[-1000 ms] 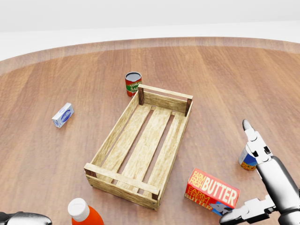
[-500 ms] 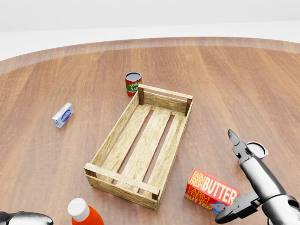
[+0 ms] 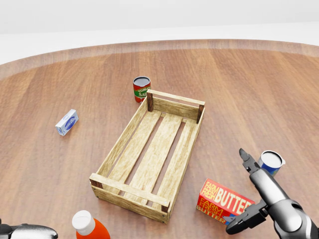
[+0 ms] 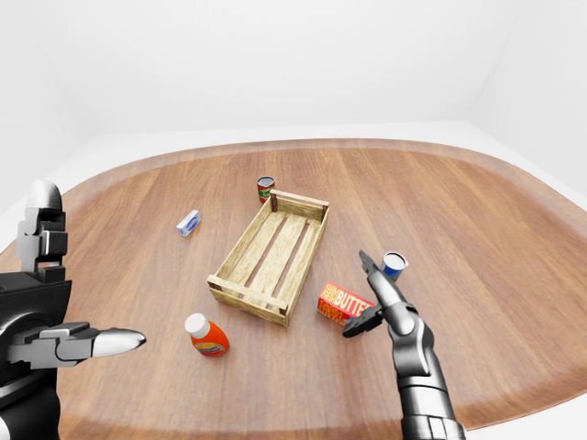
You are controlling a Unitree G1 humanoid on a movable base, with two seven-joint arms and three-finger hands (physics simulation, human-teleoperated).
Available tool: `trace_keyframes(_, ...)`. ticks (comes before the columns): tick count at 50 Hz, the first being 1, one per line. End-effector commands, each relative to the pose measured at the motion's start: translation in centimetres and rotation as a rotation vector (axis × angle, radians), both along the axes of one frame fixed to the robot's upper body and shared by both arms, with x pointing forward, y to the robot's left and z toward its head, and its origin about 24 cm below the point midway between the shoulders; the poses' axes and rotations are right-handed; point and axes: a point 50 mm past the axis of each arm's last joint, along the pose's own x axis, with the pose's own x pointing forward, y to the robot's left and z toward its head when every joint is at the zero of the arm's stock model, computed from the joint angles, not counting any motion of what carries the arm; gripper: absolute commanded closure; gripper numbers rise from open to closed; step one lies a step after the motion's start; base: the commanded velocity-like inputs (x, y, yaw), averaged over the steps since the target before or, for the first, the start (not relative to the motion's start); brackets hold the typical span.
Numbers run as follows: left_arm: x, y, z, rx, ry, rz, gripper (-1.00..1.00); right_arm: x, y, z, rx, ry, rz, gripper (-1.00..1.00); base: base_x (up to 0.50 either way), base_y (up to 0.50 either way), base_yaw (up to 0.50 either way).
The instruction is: Pick up the butter and put it in the tray.
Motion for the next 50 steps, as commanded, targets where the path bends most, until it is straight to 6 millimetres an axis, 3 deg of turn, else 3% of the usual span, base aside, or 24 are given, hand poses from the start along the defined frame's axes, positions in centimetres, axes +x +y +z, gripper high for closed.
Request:
trace_keyframes(1, 0.0, 0.0, 0.0, 0.000, 0.001, 0.001, -1.00, 1.0, -1.1, -2.2, 0.011, 0.104, -0.061, -1.00, 0.00, 0.00, 0.00)
trace_keyframes(18, 0.3, -0.1, -0.3, -0.002, 0.017, -0.002, -1.00, 2.2, -0.7, -4.3, 0.009, 0.236, -0.085, -1.00, 0.00, 0.00, 0.00)
trace_keyframes(36, 0.3, -0.1, -0.3, -0.003, 0.017, 0.001, -1.00, 0.5, -1.1, -7.4, 0.031, 0.420, -0.143, -1.00, 0.00, 0.00, 0.00)
trace_keyframes(37, 0.3, -0.1, -0.3, -0.003, 0.018, 0.001, -1.00, 0.3, -1.1, -7.6, 0.029, 0.433, -0.142, -0.52, 0.00, 0.00, 0.00)
trace_keyframes(38, 0.3, -0.1, -0.3, -0.003, 0.019, 0.001, -1.00, 0.2, -1.1, -7.7, 0.026, 0.437, -0.142, 0.63, 0.00, 0.00, 0.00)
trace_keyframes(39, 0.4, -0.1, -0.4, -0.003, 0.024, 0.001, -1.00, 0.1, -1.1, -7.8, 0.030, 0.441, -0.144, 1.00, 0.00, 0.00, 0.00)
trace_keyframes(50, 0.4, -0.3, -0.7, -0.001, 0.039, -0.004, -1.00, 0.3, -1.0, -7.6, 0.016, 0.425, -0.147, 1.00, 0.00, 0.00, 0.00)
